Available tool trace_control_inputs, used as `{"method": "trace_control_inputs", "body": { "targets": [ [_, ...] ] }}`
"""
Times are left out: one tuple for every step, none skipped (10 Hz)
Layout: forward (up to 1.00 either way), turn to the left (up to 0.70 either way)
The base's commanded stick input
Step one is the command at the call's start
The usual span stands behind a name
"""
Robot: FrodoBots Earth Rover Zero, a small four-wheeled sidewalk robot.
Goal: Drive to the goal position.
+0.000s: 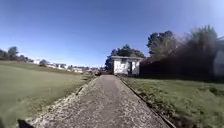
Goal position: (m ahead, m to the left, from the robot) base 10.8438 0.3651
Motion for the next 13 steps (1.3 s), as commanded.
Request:
{"method": "trace_control_inputs", "body": {
  "targets": [
    [0.5,0.0],
    [0.5,0.0],
    [0.5,0.0],
    [0.5,0.0],
    [0.5,0.0],
    [0.5,0.0],
    [0.5,0.0],
    [0.5,0.0],
    [0.5,0.0],
    [0.5,0.0],
    [0.5,0.0],
    [0.5,0.0],
    [0.5,0.0]
  ]
}}
